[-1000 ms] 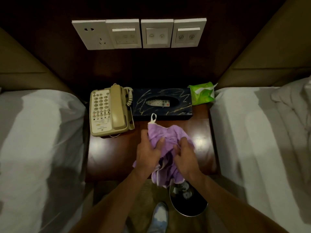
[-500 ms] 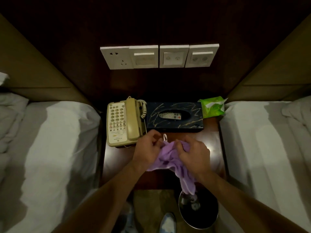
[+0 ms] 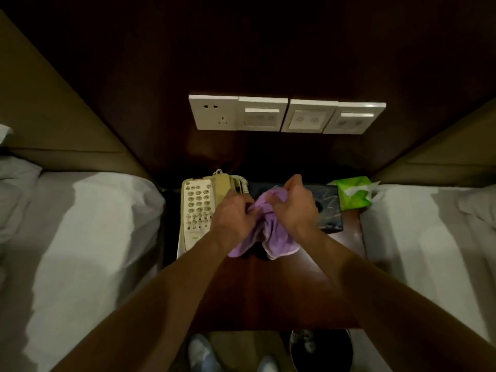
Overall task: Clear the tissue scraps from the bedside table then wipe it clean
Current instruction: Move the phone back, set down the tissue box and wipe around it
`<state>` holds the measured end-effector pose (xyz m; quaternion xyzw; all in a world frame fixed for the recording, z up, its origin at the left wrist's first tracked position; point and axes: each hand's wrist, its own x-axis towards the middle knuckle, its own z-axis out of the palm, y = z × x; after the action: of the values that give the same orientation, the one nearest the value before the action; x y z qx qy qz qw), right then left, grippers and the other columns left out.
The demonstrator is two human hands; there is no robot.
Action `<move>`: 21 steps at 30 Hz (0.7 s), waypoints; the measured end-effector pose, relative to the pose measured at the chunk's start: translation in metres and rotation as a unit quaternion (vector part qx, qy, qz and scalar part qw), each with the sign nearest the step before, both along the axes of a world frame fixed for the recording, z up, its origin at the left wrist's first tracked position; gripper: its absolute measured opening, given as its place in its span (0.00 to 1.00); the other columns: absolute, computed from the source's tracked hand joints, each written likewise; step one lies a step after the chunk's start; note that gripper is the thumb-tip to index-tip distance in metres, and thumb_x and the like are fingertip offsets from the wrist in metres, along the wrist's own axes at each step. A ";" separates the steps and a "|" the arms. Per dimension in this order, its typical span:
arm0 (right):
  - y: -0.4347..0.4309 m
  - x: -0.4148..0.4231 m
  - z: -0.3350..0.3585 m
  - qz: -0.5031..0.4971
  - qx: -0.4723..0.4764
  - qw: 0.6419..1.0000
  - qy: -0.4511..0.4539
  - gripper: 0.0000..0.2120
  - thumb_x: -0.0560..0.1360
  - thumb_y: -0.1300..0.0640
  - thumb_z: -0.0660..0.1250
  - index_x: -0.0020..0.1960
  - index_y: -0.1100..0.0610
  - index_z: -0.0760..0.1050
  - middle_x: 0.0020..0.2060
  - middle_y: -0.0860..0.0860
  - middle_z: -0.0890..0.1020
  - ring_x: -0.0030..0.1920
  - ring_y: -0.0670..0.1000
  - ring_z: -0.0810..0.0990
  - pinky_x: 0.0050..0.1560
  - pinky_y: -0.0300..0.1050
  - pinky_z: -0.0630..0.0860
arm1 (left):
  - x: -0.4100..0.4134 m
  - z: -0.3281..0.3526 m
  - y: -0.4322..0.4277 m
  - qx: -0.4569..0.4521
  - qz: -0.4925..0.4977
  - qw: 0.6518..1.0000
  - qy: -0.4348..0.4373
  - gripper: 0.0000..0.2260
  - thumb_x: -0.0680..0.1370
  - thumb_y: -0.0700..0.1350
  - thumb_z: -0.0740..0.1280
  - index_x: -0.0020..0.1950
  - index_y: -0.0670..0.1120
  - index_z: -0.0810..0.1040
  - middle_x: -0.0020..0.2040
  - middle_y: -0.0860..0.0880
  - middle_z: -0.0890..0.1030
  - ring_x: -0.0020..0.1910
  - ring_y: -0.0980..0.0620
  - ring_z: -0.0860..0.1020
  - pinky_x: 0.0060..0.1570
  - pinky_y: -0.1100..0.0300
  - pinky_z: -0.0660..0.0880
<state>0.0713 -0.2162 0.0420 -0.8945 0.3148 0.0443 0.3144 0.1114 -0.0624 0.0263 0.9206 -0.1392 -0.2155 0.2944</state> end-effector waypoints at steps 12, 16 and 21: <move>0.014 0.035 -0.037 0.076 -0.136 0.981 -0.113 0.13 0.75 0.56 0.68 0.58 0.55 0.75 0.56 0.55 0.76 0.53 0.60 0.77 0.53 0.56 0.75 | 0.026 -0.015 -0.013 0.027 0.039 0.994 -0.096 0.08 0.81 0.46 0.65 0.59 0.50 0.80 0.53 0.47 0.80 0.52 0.46 0.78 0.48 0.53 0.77; 0.007 0.027 -0.058 0.211 -0.201 0.955 -0.059 0.16 0.73 0.55 0.67 0.60 0.53 0.79 0.61 0.53 0.77 0.56 0.61 0.73 0.55 0.55 0.72 | 0.026 -0.024 -0.028 0.023 0.013 0.994 -0.104 0.13 0.80 0.41 0.64 0.64 0.50 0.77 0.56 0.47 0.80 0.54 0.45 0.79 0.50 0.55 0.73; 0.004 0.037 -0.054 0.234 -0.191 0.953 -0.001 0.15 0.74 0.55 0.69 0.60 0.54 0.74 0.58 0.56 0.71 0.54 0.61 0.70 0.52 0.54 0.70 | 0.017 -0.028 -0.032 -0.014 0.069 0.994 -0.084 0.10 0.78 0.43 0.67 0.59 0.47 0.79 0.54 0.45 0.79 0.53 0.43 0.78 0.51 0.51 0.74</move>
<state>0.1085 -0.2121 -0.0119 -0.9864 0.0994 0.0548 0.1189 0.1289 -0.0940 -0.0014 0.9386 -0.1028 -0.1147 0.3087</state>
